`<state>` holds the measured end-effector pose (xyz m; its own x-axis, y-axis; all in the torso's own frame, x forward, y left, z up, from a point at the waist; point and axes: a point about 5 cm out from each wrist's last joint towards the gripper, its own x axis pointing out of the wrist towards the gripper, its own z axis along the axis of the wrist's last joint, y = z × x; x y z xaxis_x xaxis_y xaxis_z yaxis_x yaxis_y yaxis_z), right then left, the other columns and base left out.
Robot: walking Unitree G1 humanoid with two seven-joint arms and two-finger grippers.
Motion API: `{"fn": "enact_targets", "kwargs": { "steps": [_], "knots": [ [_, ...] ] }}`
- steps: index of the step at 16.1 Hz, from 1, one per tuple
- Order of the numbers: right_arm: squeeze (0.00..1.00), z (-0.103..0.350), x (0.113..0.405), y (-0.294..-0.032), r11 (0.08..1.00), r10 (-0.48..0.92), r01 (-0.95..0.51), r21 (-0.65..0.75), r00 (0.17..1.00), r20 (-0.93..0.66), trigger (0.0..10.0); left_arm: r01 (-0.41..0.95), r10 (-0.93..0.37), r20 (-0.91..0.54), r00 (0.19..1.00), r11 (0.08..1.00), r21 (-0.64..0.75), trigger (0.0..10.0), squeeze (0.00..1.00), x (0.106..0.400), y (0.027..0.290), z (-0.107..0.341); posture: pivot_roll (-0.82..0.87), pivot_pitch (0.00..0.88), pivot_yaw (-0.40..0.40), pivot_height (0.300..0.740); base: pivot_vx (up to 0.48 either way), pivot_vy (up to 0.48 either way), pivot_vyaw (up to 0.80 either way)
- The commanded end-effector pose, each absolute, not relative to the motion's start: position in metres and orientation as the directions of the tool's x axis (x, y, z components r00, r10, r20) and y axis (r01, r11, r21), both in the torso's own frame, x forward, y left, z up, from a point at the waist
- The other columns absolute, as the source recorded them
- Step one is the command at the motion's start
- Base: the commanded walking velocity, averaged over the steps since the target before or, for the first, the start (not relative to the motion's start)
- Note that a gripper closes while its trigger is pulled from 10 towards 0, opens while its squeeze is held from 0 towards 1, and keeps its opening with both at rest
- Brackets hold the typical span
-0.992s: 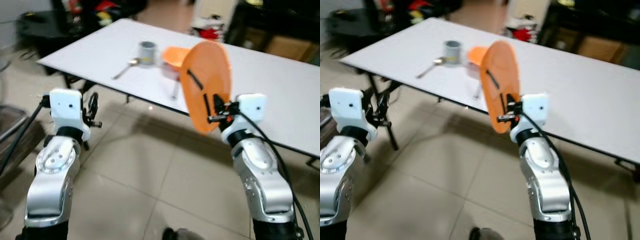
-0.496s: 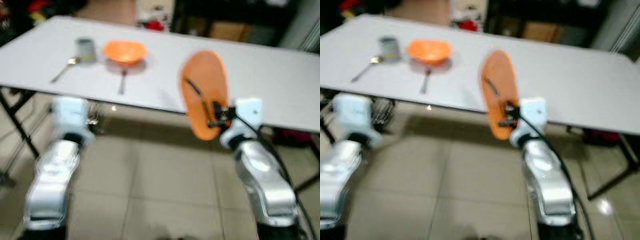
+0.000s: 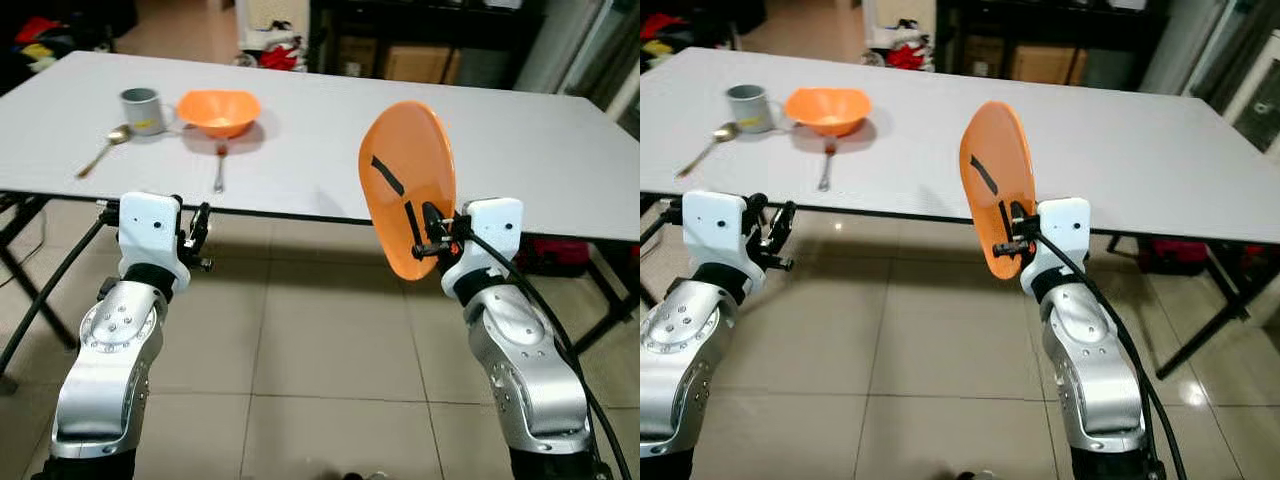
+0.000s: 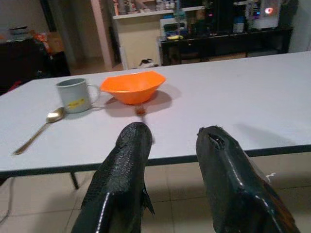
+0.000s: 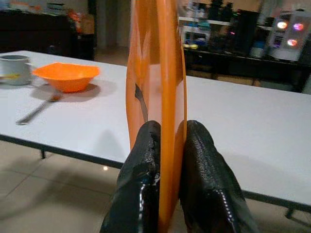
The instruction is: Setting the table
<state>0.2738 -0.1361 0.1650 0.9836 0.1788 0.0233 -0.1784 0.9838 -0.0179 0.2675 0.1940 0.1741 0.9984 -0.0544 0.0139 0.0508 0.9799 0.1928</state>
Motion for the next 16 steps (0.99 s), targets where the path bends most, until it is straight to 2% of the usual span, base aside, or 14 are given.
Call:
{"fn": "enact_targets", "kwargs": {
  "steps": [1, 16],
  "knots": [
    [0.00, 0.1795, 0.2727, -0.1326, 0.979, 0.202, -0.200, -0.024, 0.974, 0.105, 10.0, 0.060, -0.065, 0.021, 0.998, 0.979, 0.197, 10.0, 0.00, 0.2685, 0.1934, 0.1766, 0.16, 0.000, -0.049, 0.740, 0.000, 0.259, 0.00],
    [0.00, 0.1782, 0.2715, -0.1317, 0.981, 0.195, -0.195, -0.015, 0.975, 0.105, 10.0, 0.082, -0.086, 0.009, 0.996, 0.977, 0.199, 10.0, 0.00, 0.2686, 0.1917, 0.1759, 0.16, 0.000, -0.037, 0.740, 0.000, 0.314, 0.00]
  ]
}}
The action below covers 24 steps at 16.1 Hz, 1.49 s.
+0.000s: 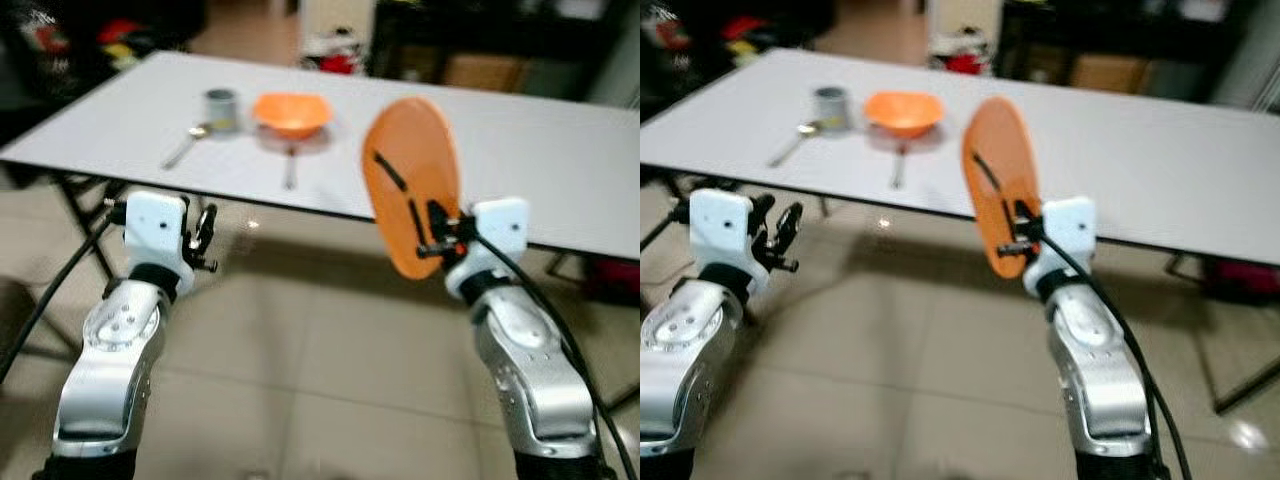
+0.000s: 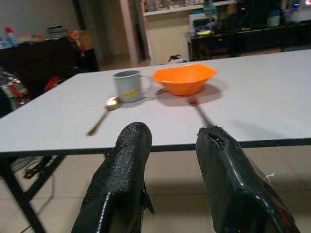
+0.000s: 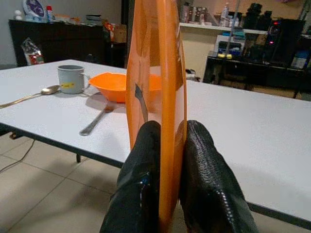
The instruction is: Setting the table
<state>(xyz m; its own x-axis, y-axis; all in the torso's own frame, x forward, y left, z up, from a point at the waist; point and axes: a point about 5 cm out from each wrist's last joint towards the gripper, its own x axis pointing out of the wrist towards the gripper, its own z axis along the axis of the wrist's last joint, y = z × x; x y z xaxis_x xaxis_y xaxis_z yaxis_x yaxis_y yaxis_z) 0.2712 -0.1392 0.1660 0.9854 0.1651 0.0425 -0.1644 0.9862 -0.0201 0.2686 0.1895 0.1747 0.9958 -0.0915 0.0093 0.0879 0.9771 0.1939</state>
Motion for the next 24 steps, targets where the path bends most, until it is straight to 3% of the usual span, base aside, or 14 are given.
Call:
{"fn": "enact_targets", "kwargs": {
  "steps": [1, 24],
  "knots": [
    [0.00, 0.1782, 0.2718, -0.1318, 0.981, 0.195, -0.195, -0.014, 0.975, 0.105, 10.0, 0.084, -0.087, 0.009, 0.996, 0.977, 0.198, 10.0, 0.00, 0.2689, 0.1912, 0.1760, 0.16, 0.000, -0.037, 0.740, 0.000, 0.398, 0.00],
    [0.00, 0.1773, 0.2714, -0.1309, 0.980, 0.196, -0.198, 0.012, 0.975, 0.101, 10.0, 0.113, -0.117, 0.009, 0.993, 0.973, 0.203, 10.0, 0.00, 0.2699, 0.1877, 0.1762, 0.16, 0.000, -0.037, 0.740, 0.000, 0.404, 0.00]
  ]
}}
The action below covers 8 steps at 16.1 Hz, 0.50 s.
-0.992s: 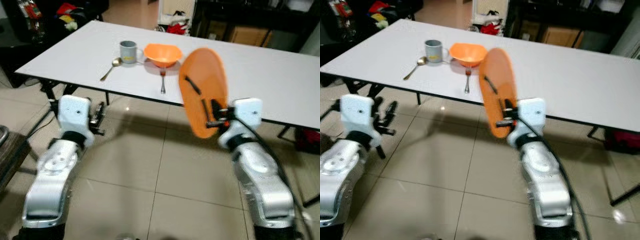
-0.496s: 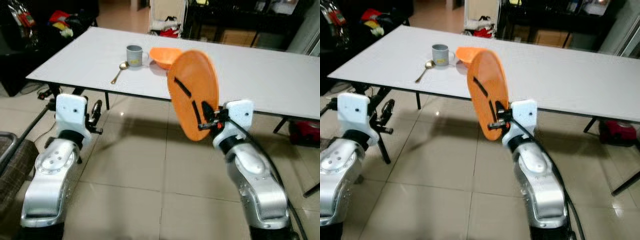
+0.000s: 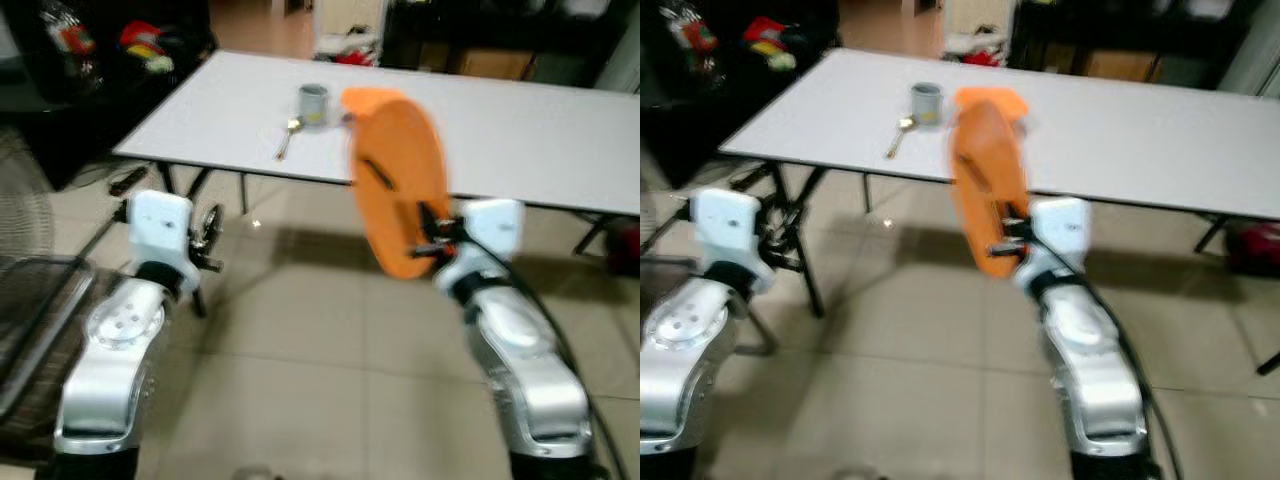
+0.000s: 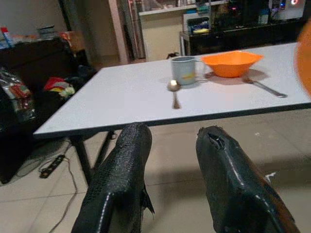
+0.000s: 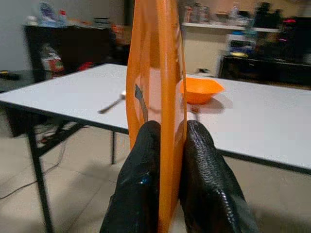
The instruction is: Setting the table
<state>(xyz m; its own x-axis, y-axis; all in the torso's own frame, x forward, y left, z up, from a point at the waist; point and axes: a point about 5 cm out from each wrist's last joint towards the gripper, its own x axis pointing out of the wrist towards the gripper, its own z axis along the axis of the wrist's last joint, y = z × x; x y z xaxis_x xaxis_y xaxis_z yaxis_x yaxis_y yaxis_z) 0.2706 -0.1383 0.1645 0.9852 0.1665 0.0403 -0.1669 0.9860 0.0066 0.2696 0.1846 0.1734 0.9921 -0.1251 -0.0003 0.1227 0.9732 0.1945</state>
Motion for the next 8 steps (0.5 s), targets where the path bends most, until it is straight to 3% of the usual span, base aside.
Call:
{"fn": "enact_targets", "kwargs": {
  "steps": [1, 8],
  "knots": [
    [0.00, 0.1773, 0.2713, -0.1310, 0.980, 0.195, -0.197, 0.013, 0.976, 0.101, 10.0, 0.115, -0.119, 0.009, 0.993, 0.973, 0.198, 10.0, 0.00, 0.2701, 0.1873, 0.1762, 0.16, 0.000, -0.038, 0.740, 0.000, 0.390, 0.00],
    [0.00, 0.1785, 0.2724, -0.1314, 0.979, 0.198, -0.201, 0.021, 0.975, 0.105, 10.0, 0.096, -0.105, 0.030, 0.994, 0.974, 0.204, 10.0, 0.00, 0.2722, 0.1869, 0.1783, 0.16, 0.000, -0.044, 0.740, 0.000, 0.000, 0.00]
  ]
}}
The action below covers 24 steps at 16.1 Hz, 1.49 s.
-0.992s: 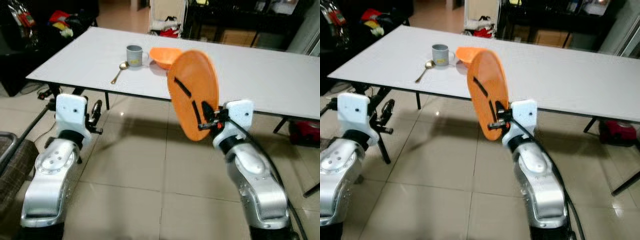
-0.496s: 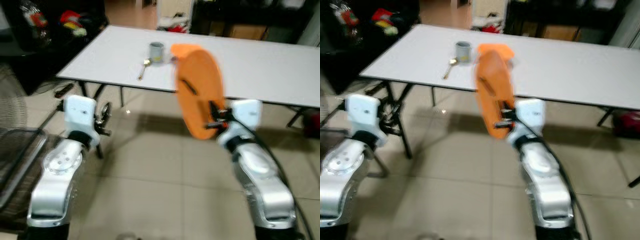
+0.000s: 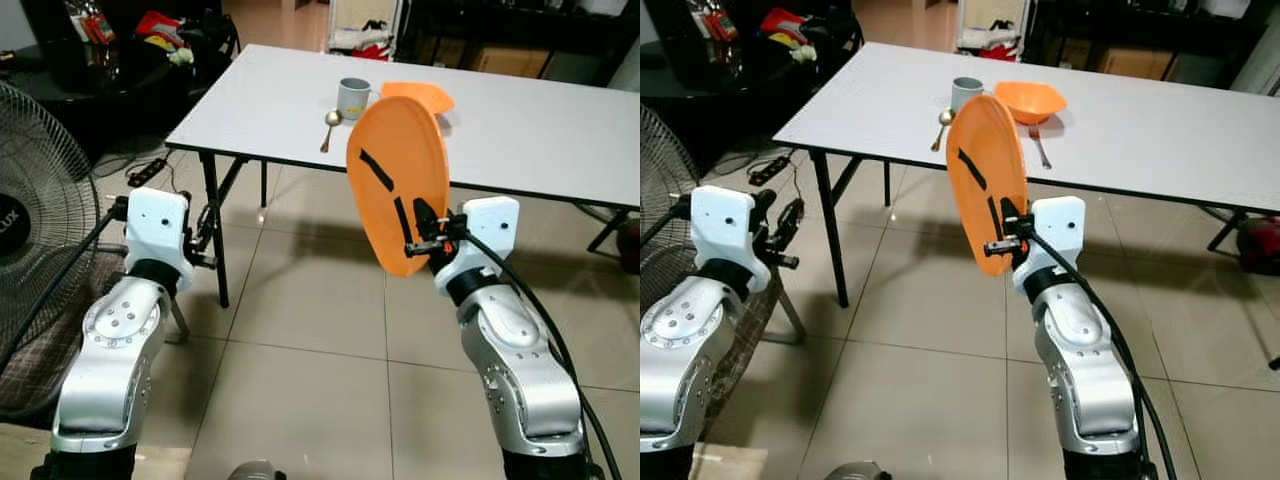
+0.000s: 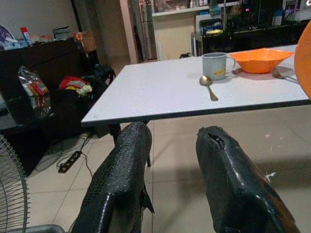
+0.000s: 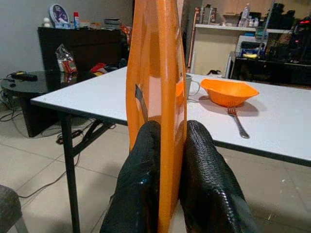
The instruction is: Setting the table
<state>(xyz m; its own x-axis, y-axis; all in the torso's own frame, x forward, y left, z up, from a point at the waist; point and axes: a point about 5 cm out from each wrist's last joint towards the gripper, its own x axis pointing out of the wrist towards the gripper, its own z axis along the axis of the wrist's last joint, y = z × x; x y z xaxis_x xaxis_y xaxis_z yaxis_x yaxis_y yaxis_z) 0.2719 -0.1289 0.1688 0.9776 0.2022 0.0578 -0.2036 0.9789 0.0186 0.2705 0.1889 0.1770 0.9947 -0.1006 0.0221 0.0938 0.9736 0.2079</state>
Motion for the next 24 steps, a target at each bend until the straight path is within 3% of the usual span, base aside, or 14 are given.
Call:
{"fn": "enact_targets", "kwargs": {
  "steps": [1, 13, 20, 24],
  "knots": [
    [0.00, 0.1791, 0.2728, -0.1311, 0.979, 0.201, -0.204, 0.020, 0.974, 0.107, 10.0, 0.096, -0.105, 0.035, 0.994, 0.974, 0.204, 10.0, 0.00, 0.2726, 0.1865, 0.1789, 0.16, 0.000, -0.046, 0.740, 0.000, 0.000, 0.00],
    [0.00, 0.1801, 0.2740, -0.1327, 0.979, 0.198, -0.201, 0.022, 0.974, 0.106, 10.0, 0.118, -0.130, 0.051, 0.990, 0.972, 0.202, 10.0, 0.00, 0.2731, 0.1817, 0.1796, 0.16, 0.000, -0.045, 0.740, 0.000, 0.000, 0.00],
    [0.00, 0.1803, 0.2736, -0.1324, 0.980, 0.192, -0.197, 0.034, 0.975, 0.111, 10.0, 0.134, -0.148, 0.062, 0.987, 0.971, 0.198, 10.0, 0.00, 0.2738, 0.1799, 0.1811, 0.17, 0.000, -0.044, 0.740, 0.204, 0.000, -0.75],
    [0.00, 0.1809, 0.2803, -0.1249, 0.973, 0.222, -0.227, 0.032, 0.968, 0.119, 10.0, 0.105, -0.120, 0.059, 0.991, 0.971, 0.213, 10.0, 0.00, 0.2729, 0.1865, 0.1808, 0.19, 0.000, -0.055, 0.740, 0.314, 0.000, -0.11]
  ]
}}
